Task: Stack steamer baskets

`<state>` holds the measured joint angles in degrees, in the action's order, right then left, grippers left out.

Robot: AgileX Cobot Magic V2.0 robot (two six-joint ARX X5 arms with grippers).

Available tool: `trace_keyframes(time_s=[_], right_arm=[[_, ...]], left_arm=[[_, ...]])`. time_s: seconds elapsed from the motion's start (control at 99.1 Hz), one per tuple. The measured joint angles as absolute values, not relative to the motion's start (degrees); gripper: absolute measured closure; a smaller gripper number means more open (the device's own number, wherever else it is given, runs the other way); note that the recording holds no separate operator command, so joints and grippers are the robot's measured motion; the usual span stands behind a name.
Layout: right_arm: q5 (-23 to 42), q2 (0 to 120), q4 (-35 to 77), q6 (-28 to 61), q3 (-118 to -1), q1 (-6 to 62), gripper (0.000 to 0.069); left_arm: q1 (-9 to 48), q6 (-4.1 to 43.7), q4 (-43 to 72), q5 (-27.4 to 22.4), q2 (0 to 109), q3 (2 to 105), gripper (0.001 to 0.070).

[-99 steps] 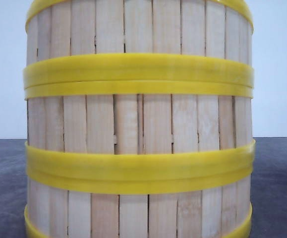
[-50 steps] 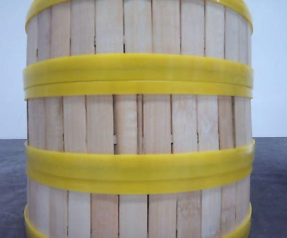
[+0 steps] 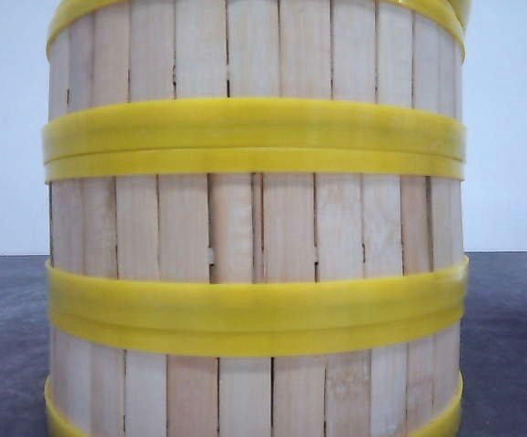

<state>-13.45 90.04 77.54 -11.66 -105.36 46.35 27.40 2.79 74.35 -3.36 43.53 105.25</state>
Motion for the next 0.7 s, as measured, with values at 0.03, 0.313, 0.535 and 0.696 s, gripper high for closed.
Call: trace_keyframes(time_s=[0.03, 0.313, 0.535, 0.696], right_arm=[[-13.47, 90.04, 77.54, -11.40, -105.36, 46.35, 0.0639], [-15.99, 91.33, 77.54, -9.69, -105.36, 46.52, 0.0639], [-15.64, 93.17, 77.54, -8.75, -105.34, 48.16, 0.0639], [-14.76, 93.93, 77.54, -8.25, -105.34, 49.54, 0.0639]], left_arm=[[27.40, 2.79, 74.35, -3.36, 43.53, 105.25, 0.0686], [27.40, 2.79, 74.35, -3.33, 43.53, 105.25, 0.0686], [27.40, 2.79, 74.32, -3.33, 43.53, 105.25, 0.0686], [27.40, 2.79, 74.35, -3.33, 43.53, 105.25, 0.0686]])
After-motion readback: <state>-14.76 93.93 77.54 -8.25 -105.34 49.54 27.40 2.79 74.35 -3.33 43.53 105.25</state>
